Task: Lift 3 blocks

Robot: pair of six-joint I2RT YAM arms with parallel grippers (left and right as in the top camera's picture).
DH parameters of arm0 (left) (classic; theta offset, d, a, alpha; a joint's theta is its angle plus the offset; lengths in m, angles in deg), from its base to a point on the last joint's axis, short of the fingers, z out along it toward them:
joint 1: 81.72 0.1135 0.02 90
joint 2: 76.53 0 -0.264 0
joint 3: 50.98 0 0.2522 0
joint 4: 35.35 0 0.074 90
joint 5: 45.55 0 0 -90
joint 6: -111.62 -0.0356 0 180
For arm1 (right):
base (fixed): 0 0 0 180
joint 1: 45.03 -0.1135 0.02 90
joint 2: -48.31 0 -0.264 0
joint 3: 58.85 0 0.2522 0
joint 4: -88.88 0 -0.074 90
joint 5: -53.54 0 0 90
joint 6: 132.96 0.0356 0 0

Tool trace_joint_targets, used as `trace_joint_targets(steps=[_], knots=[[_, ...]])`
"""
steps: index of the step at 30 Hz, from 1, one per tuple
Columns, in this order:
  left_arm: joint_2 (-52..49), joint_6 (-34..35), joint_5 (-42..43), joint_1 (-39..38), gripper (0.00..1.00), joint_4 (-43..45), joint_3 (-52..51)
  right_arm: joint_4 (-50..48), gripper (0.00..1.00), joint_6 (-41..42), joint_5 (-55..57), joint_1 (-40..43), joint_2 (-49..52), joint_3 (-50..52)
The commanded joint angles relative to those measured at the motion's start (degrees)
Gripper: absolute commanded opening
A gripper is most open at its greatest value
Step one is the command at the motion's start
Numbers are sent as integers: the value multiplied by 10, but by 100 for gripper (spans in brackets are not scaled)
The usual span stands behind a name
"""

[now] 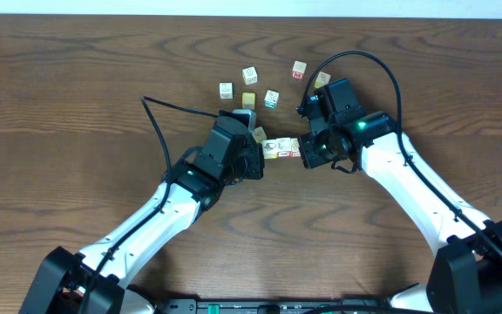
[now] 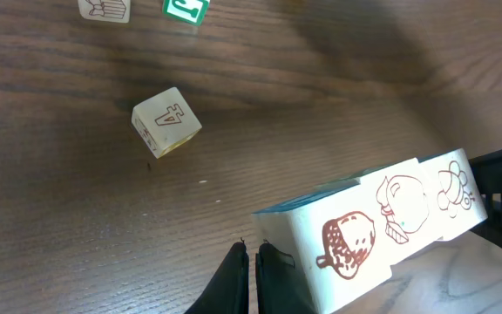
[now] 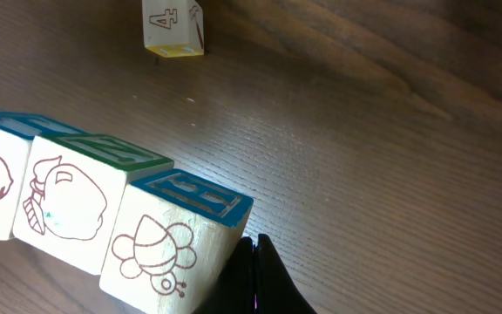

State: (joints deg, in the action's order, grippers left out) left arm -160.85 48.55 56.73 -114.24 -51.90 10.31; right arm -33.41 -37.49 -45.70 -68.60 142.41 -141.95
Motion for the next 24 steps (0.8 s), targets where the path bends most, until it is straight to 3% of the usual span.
trace_joint_targets(steps=[1, 24], knots=[[15, -8, 16, -23, 7, 8, 31, -2, 1, 13, -56, -20, -12, -13], [-6, -8, 16, -25, 7, 9, 31, -4, 1, 18, -49, -20, -12, -12]])
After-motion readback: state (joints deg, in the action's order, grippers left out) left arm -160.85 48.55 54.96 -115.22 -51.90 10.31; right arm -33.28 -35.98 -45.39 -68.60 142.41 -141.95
